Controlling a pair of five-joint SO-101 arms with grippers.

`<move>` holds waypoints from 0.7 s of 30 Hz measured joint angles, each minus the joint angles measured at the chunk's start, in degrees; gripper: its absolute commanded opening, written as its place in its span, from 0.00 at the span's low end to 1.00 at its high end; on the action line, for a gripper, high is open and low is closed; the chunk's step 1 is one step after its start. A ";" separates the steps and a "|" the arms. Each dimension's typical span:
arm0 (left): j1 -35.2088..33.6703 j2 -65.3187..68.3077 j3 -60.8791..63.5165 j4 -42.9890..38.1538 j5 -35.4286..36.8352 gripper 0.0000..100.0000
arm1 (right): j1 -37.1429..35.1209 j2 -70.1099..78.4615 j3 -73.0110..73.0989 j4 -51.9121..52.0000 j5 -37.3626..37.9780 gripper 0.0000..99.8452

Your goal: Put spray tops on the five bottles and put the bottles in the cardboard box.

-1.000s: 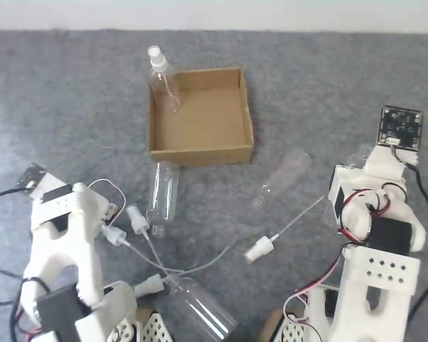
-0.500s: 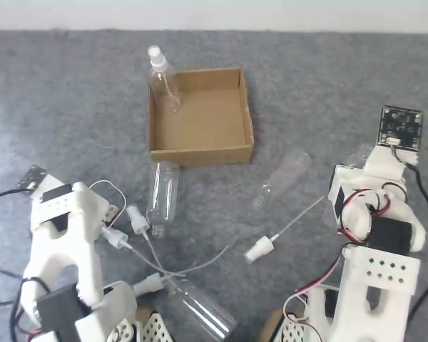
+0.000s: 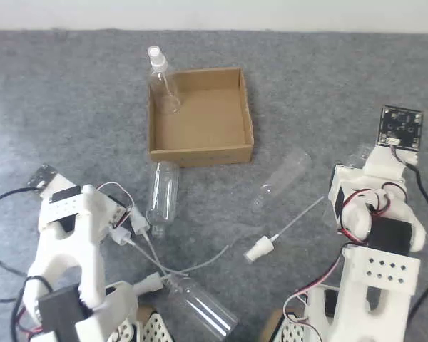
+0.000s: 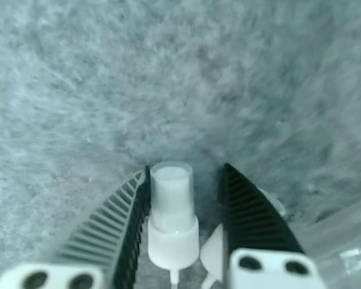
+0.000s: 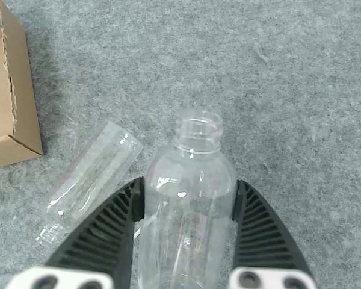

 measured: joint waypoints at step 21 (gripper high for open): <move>0.00 -0.62 -13.01 12.40 -0.18 0.01 | -1.41 0.00 0.00 0.00 0.00 0.09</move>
